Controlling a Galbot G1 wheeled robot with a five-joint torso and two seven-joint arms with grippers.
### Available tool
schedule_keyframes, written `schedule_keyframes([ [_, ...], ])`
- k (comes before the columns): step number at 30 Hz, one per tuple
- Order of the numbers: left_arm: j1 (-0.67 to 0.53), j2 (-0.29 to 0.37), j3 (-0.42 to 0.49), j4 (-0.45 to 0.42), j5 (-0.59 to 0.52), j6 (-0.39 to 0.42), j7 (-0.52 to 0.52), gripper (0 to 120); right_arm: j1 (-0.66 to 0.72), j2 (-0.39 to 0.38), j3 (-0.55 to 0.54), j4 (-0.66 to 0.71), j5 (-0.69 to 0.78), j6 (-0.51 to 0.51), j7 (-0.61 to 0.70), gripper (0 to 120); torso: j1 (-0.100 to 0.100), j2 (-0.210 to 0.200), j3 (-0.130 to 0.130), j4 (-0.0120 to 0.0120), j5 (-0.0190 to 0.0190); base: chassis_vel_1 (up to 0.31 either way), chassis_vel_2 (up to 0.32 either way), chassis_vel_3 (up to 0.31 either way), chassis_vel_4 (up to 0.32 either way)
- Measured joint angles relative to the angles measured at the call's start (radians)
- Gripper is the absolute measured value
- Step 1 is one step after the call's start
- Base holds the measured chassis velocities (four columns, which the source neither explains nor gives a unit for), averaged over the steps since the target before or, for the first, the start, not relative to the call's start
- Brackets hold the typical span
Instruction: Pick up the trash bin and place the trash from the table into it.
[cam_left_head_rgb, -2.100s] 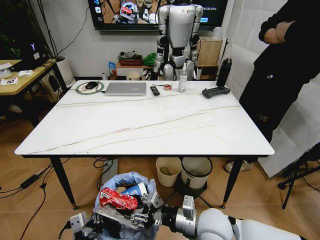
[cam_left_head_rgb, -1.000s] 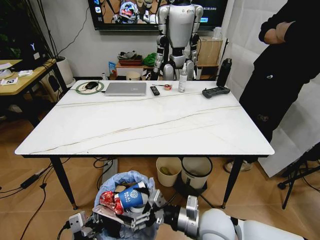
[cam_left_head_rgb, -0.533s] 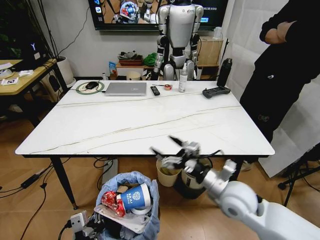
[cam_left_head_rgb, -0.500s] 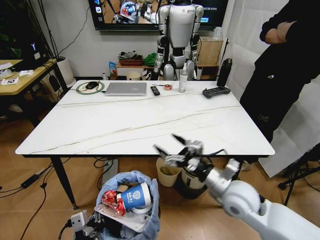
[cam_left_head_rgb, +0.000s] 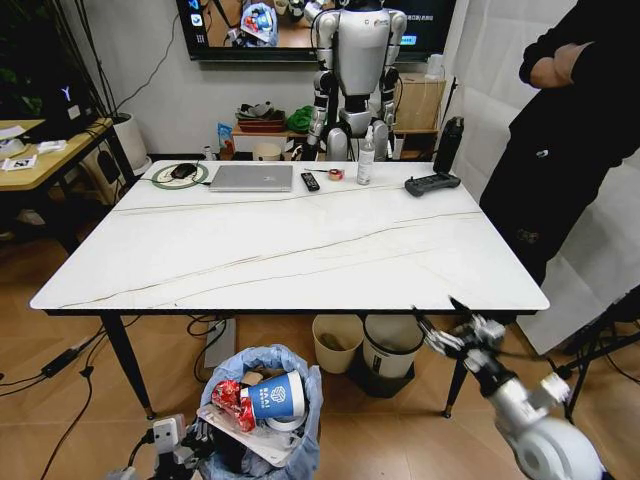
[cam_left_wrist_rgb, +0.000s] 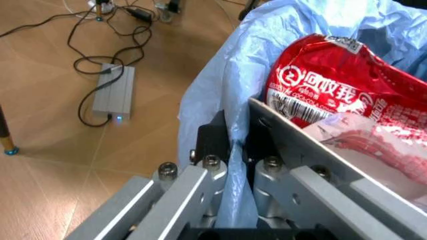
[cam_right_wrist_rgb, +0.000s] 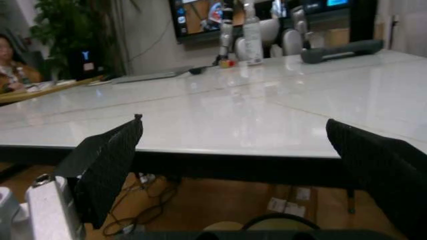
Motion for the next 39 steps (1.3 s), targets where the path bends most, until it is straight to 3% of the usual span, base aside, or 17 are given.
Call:
schedule_keyframes([
  [6, -0.019, 0.034, 0.011, 0.042, -0.017, -0.01, 0.024, 0, -0.051, 0.137, 0.081, -0.013, -0.032, 0.034, -0.032, 100, 0.0, 0.0, 0.0, 0.0002, -0.0002, 0.0, 0.0, 0.0, 0.0],
  [18, -0.041, 0.001, 0.025, 0.149, 0.054, -0.076, 0.029, 0, -0.046, 0.141, 0.078, -0.015, -0.033, 0.034, -0.033, 100, 0.0, 0.0, 0.0, 0.0005, -0.0002, 0.0, 0.0, 0.0, 0.0],
  [39, -0.057, -0.05, 0.008, 0.178, 0.082, -0.142, 0.024, 0, -0.042, 0.136, 0.072, -0.014, -0.031, 0.031, -0.031, 100, 0.0, 0.0, 0.0, 0.0004, -0.0001, 0.0, 0.0, 0.0, 0.0],
])
